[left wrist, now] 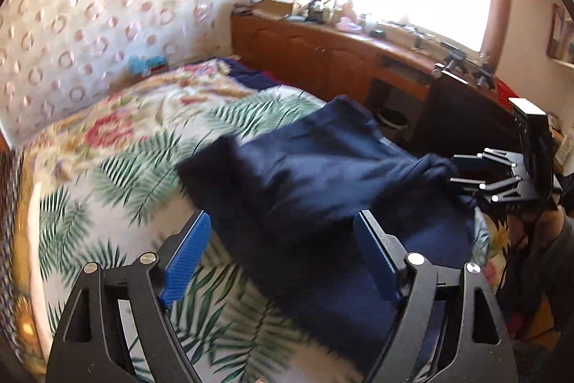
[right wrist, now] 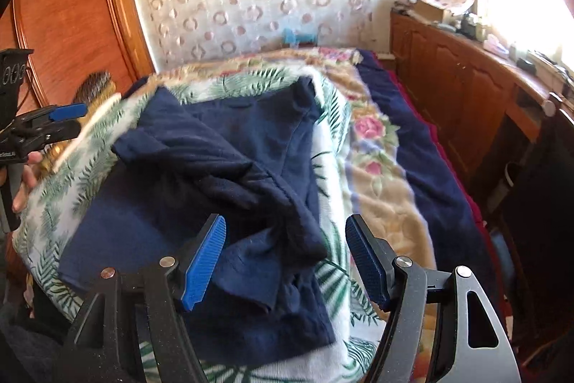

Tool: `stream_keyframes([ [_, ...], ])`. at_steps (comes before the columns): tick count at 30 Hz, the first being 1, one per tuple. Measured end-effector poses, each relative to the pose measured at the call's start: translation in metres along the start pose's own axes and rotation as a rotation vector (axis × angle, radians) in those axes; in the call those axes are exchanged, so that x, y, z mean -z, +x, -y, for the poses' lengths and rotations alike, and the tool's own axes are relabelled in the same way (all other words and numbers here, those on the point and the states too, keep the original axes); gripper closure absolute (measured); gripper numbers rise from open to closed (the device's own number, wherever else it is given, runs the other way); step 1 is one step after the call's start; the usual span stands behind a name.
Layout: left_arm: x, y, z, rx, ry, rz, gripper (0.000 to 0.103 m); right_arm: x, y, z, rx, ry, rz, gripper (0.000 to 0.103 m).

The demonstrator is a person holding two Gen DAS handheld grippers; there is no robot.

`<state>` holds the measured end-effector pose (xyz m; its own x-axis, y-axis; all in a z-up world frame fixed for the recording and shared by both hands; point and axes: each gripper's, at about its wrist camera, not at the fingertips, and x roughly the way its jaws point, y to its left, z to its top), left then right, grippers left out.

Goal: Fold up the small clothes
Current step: 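Grasp the folded shirt edge with the right tool and lift it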

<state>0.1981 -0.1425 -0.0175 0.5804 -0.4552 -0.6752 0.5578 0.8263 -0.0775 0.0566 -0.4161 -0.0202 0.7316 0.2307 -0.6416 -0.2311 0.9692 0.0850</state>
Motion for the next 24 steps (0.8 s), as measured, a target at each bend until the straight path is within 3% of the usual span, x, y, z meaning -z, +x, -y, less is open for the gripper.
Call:
stream_keyframes([
  [2,0.008,0.005,-0.010,-0.003,-0.020,-0.010,0.020,-0.004,0.010,-0.004,0.008,-0.017,-0.034,0.034],
  [3,0.010,0.007,-0.013,-0.004,-0.025,-0.013,0.020,-0.008,0.013,-0.008,0.010,-0.027,-0.050,0.041],
  [5,0.012,0.009,-0.019,-0.007,-0.028,-0.010,0.020,-0.011,0.016,-0.012,0.022,-0.049,-0.066,0.082],
  [6,0.014,0.010,-0.022,-0.009,-0.026,-0.005,0.020,-0.014,0.014,-0.015,0.024,-0.064,-0.066,0.089],
  [12,0.012,0.020,-0.038,0.012,-0.033,0.012,0.020,-0.027,-0.032,-0.027,0.051,-0.043,-0.010,0.093],
  [14,0.011,0.022,-0.045,0.010,-0.038,0.019,0.020,-0.025,-0.041,-0.028,0.086,-0.052,-0.046,0.094],
  [16,0.010,0.024,-0.052,0.011,-0.045,0.025,0.020,-0.019,-0.038,-0.024,0.156,-0.055,-0.091,0.094],
  [20,0.013,0.031,-0.061,0.020,-0.064,0.023,0.020,-0.013,-0.012,-0.012,0.195,0.018,-0.167,0.092],
  [24,0.018,0.038,-0.063,0.012,-0.053,0.010,0.020,-0.035,-0.008,-0.027,0.225,-0.017,-0.111,0.081],
])
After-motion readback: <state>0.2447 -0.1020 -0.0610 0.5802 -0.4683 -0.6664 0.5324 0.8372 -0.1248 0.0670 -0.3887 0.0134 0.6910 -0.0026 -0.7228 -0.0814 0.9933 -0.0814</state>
